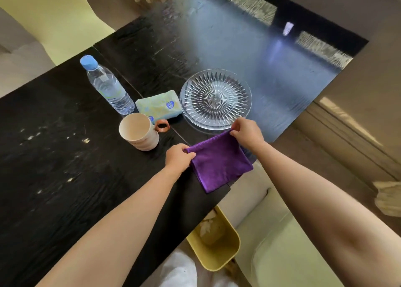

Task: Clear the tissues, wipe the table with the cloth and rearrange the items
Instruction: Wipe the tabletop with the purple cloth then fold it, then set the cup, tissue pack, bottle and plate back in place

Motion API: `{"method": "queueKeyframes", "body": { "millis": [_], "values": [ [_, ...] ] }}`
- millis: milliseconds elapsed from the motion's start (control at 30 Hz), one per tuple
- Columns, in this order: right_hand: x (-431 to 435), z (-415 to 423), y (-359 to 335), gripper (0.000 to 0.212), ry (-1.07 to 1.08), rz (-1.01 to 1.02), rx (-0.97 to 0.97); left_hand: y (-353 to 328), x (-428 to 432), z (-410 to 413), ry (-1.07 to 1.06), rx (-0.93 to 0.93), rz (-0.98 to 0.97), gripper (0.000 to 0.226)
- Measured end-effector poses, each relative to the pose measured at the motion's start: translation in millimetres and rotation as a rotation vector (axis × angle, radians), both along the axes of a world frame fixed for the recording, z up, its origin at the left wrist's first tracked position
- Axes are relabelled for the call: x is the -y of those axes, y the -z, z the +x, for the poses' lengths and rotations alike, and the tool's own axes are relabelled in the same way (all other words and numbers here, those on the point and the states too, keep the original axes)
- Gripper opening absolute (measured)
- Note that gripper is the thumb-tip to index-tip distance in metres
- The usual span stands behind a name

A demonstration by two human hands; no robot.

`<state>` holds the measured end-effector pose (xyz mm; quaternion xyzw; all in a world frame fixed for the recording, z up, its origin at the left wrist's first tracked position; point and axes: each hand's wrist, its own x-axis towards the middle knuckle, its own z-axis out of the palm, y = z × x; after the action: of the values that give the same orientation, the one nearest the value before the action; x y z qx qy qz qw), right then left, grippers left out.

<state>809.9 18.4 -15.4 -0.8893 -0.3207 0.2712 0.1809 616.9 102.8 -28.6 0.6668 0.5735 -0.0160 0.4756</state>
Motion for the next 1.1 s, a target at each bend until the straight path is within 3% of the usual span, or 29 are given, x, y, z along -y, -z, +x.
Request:
{"method": "queueKeyframes", "body": {
  "millis": [133,300,433,533,667,833,933,1033,1100],
  "values": [
    [-7,-8,19,0.013,-0.071,-0.035,0.127,13,-6,1,0.035,-0.039,0.043,0.007],
    [0,-16,28,0.018,-0.107,-0.018,0.246,16,-5,0,0.087,-0.122,0.144,0.018],
    [10,-25,26,0.025,-0.178,0.053,0.326,10,11,-4,0.335,-0.150,0.492,0.048],
    [29,-37,28,0.051,-0.415,0.052,0.334,12,35,-10,0.687,-0.219,0.664,0.062],
    [60,-43,37,0.085,-0.682,-0.200,0.247,28,54,-19,0.873,-0.357,0.508,0.077],
    [55,-40,34,0.090,-0.714,-0.245,0.297,24,47,-23,0.883,-0.338,0.447,0.078],
    [35,-44,22,0.071,-0.665,-0.223,0.364,12,39,-33,0.807,-0.250,0.412,0.072],
    [2,-57,8,0.051,-0.599,-0.154,0.417,0,24,-56,0.446,-0.127,0.380,0.062],
    [-26,-69,-2,0.051,-0.613,-0.083,0.341,-8,7,-73,0.110,-0.121,0.308,0.061]
  ]
}}
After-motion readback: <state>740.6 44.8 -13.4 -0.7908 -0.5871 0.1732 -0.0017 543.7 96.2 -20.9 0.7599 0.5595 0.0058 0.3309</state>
